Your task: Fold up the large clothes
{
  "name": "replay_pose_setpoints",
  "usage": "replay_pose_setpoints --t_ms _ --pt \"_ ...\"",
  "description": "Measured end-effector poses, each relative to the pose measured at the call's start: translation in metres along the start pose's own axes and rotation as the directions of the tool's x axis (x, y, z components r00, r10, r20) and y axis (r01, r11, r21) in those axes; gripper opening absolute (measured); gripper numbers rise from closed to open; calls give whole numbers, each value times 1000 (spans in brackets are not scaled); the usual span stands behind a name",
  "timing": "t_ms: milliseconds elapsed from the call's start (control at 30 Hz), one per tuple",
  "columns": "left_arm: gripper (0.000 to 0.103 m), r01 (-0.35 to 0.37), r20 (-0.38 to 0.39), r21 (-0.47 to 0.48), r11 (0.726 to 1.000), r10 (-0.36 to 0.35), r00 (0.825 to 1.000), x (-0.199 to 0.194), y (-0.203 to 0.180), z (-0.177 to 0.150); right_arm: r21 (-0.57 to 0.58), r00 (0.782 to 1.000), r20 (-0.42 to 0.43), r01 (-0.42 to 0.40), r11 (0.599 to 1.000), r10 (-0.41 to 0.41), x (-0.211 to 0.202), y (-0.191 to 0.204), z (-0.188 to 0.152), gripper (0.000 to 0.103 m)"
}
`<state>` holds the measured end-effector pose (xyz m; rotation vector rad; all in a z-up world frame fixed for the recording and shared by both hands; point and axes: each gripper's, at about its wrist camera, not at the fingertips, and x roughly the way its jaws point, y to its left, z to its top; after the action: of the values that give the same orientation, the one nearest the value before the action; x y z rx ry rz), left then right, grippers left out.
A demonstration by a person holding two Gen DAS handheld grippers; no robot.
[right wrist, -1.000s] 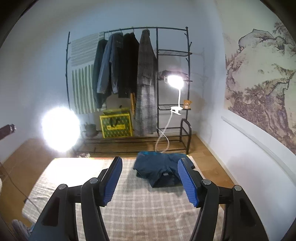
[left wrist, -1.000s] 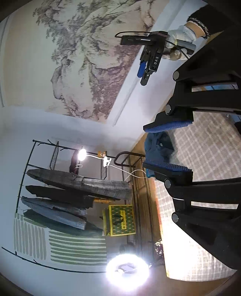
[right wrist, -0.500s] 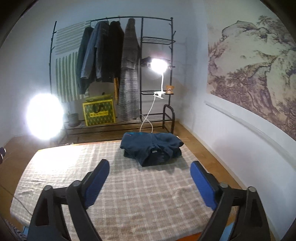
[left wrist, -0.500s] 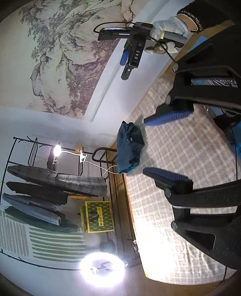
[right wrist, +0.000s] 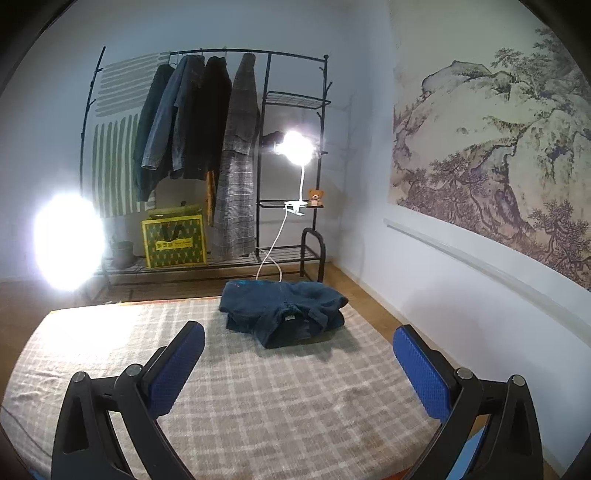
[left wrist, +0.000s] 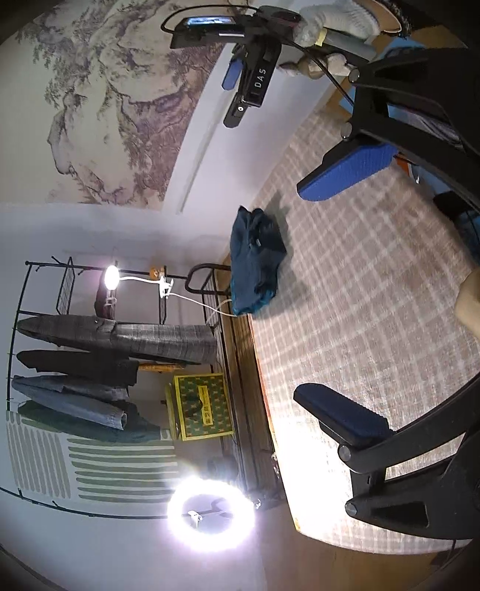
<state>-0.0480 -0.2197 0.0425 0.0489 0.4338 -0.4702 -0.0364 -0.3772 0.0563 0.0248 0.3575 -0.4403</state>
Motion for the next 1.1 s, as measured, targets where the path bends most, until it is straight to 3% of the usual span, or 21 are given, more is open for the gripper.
replay_pose_setpoints --t_ms 233,467,767,1100 --pt "103 -65 -25 29 997 66 997 32 7 -16 15 1000 -7 9 1000 -9 30 11 -10 103" --pt "103 -142 -99 40 989 146 984 60 8 -32 36 1000 -13 18 999 -18 56 17 -28 103" --pt "103 -174 -165 16 985 175 971 79 17 -39 64 997 -73 24 998 -20 80 14 -45 103" --pt "103 -185 -157 3 983 184 970 77 22 -38 94 994 -110 13 996 -2 88 16 -51 103"
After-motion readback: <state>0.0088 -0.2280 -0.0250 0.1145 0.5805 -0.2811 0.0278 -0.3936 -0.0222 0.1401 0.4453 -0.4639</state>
